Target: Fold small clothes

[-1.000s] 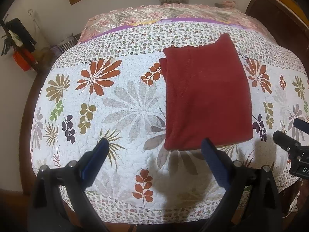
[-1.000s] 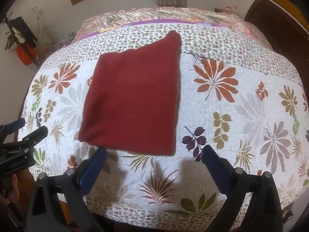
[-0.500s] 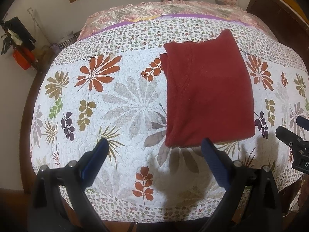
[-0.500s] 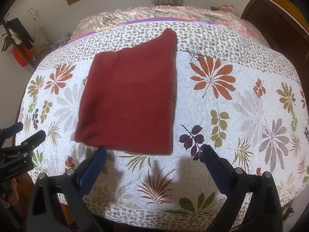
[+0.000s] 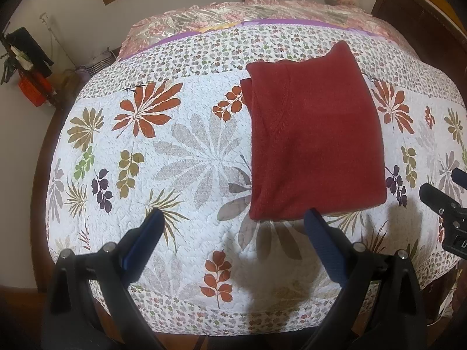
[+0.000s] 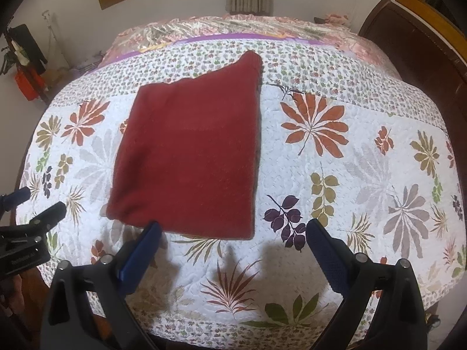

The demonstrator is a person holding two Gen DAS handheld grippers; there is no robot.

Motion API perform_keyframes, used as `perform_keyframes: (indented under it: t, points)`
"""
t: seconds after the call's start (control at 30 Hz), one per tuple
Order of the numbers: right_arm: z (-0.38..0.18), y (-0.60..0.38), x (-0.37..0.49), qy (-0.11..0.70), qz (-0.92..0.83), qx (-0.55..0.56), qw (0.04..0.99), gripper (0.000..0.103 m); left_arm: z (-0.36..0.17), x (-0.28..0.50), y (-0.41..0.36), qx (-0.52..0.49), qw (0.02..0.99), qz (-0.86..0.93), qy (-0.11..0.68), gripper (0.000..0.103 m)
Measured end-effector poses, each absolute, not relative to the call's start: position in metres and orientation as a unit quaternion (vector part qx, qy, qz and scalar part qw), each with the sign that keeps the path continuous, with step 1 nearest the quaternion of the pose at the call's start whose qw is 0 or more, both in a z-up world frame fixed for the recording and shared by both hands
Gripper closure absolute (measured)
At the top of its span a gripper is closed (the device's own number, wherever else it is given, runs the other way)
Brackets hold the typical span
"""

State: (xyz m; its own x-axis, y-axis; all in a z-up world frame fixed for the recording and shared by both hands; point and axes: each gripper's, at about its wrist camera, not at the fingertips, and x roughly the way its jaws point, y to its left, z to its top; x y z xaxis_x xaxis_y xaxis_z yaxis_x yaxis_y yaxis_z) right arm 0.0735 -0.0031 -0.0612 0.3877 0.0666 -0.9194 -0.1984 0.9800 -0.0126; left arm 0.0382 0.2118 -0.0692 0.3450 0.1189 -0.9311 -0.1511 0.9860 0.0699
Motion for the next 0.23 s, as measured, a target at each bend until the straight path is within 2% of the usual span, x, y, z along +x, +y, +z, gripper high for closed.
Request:
perform_keyframes:
  t: [0.23]
  points:
    - [-0.0605,-0.0054,0.0729,0.548,0.074,-0.057,0.831,0.004,-0.0709,0.0382,0.2123,-0.013,0.818,0.082,0.569,0.007]
